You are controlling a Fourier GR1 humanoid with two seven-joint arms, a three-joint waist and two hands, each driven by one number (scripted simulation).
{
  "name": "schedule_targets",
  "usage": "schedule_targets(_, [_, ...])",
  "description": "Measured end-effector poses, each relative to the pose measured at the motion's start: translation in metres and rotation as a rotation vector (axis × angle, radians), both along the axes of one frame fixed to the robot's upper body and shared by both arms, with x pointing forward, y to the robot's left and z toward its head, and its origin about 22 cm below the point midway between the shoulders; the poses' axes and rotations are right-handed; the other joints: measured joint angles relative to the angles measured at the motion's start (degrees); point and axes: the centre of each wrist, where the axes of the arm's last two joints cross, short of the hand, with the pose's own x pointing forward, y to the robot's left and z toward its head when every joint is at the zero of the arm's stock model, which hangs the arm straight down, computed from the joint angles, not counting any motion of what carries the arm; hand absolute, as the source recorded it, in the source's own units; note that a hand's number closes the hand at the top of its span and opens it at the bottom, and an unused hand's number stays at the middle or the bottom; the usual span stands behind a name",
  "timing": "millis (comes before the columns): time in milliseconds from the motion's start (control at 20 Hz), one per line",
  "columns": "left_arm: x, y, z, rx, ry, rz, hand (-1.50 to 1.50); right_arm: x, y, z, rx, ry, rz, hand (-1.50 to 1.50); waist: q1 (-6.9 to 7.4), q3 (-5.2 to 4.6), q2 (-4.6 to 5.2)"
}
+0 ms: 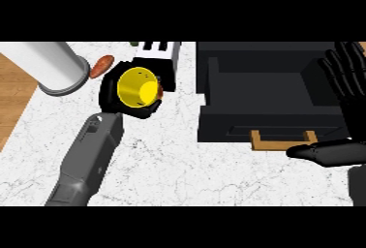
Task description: Pick up the cup, place it into the drawer and close the drawer
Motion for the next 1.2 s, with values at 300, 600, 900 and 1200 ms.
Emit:
schedule_targets(300, [0.023, -0.055, 0.082, 0.041, -0.016, -0.051, 1.50, 0.001, 0.006, -0.001, 0.000, 0.000, -0.007, -1.50, -0.31, -0.01, 0.02])
schedule_targets(600, [0.035, -0.105, 0.146, 0.099, 0.002, -0.039, 1.50, 0.005, 0.005, -0.003, -0.004, -0.010, 0.003, -1.50, -1.32, -0.01, 0.38])
schedule_targets(900, [0.045, -0.139, 0.170, 0.175, 0.110, -0.001, 1.50, 0.009, 0.005, -0.003, -0.005, -0.018, 0.016, -1.50, -2.95, 0.02, 0.90])
schedule_targets(1200, [0.050, -0.156, 0.169, 0.277, 0.219, 0.043, 1.50, 0.011, 0.010, 0.001, -0.001, -0.037, 0.046, -1.50, -4.85, 0.04, 1.38])
